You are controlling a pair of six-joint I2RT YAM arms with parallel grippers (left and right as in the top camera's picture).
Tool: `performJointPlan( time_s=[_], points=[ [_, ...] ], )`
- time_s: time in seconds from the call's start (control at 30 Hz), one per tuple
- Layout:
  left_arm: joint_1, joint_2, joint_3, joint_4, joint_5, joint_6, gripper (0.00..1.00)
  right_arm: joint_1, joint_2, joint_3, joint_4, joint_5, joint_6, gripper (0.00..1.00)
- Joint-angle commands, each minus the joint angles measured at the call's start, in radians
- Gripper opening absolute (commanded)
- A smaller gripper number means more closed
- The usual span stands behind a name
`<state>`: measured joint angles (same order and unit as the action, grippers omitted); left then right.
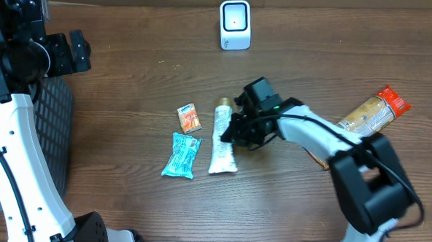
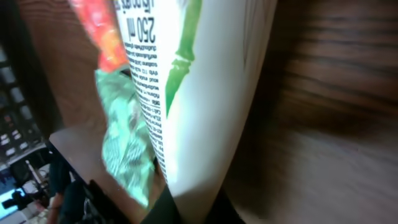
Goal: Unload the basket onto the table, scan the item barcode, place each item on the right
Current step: 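Move the right gripper to the white tube and grasp it, then lift the white tube and carry it toward the scanner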
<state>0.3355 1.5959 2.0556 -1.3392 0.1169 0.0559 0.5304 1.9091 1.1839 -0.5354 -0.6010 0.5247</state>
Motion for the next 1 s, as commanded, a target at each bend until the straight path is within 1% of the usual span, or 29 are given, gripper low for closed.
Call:
performJointPlan(
  time_s=[0.0, 0.1, 0.23, 0.3, 0.47, 0.87, 0.97],
  points=[
    [0.004, 0.003, 0.006, 0.003, 0.007, 0.015, 1.00, -0.032, -0.205, 0.015, -0.007, -0.084, -0.143, 0.04],
    [0.004, 0.003, 0.006, 0.003, 0.007, 0.015, 1.00, -0.071, -0.321, 0.015, -0.024, -0.138, -0.152, 0.04],
    [0.004, 0.003, 0.006, 0.003, 0.007, 0.015, 1.00, -0.138, -0.452, 0.015, -0.021, -0.300, -0.147, 0.04],
    [0.004, 0.003, 0.006, 0.003, 0.007, 0.015, 0.99, -0.170, -0.502, 0.015, -0.021, -0.352, -0.107, 0.04],
    [0.004, 0.003, 0.006, 0.003, 0.007, 0.015, 1.00, -0.214, -0.584, 0.015, -0.021, -0.431, -0.102, 0.04],
    [0.004, 0.003, 0.006, 0.003, 0.007, 0.015, 1.00, -0.216, -0.607, 0.015, -0.024, -0.432, -0.076, 0.03],
    [0.004, 0.003, 0.006, 0.003, 0.007, 0.015, 1.00, -0.216, -0.603, 0.035, -0.067, -0.388, -0.072, 0.03]
  ],
)
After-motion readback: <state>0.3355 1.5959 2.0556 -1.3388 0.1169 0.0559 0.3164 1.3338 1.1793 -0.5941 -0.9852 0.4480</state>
